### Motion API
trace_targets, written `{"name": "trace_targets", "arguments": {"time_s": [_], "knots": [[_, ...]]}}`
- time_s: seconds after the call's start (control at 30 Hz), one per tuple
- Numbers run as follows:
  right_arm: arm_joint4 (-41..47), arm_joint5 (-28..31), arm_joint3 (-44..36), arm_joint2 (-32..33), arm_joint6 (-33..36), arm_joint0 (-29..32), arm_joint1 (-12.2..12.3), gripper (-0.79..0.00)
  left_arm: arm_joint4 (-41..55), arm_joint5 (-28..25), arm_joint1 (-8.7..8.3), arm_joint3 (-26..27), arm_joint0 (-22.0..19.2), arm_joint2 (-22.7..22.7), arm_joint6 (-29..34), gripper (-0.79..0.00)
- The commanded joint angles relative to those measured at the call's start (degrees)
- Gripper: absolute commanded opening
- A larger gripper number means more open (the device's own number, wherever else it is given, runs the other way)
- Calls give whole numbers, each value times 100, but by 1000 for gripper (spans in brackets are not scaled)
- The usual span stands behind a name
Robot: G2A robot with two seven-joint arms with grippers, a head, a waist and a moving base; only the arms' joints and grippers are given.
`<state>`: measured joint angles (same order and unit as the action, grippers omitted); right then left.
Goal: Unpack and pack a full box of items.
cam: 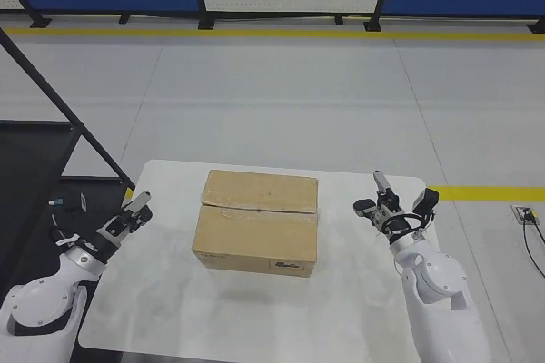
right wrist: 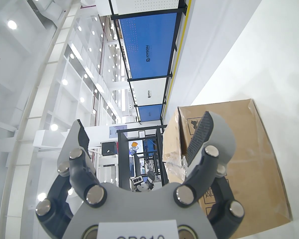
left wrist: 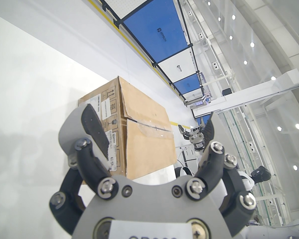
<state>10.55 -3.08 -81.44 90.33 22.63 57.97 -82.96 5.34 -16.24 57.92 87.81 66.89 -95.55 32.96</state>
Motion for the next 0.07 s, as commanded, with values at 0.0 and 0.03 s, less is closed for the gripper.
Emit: {"name": "trace_targets", "arguments": {"time_s": [0.0, 0.03], "knots": [[0, 0, 0, 0, 0, 0, 0, 0, 0, 0, 0, 0, 0, 0, 0, 0], [0, 0, 0, 0, 0, 0, 0, 0, 0, 0, 0, 0, 0, 0, 0, -1]]}}
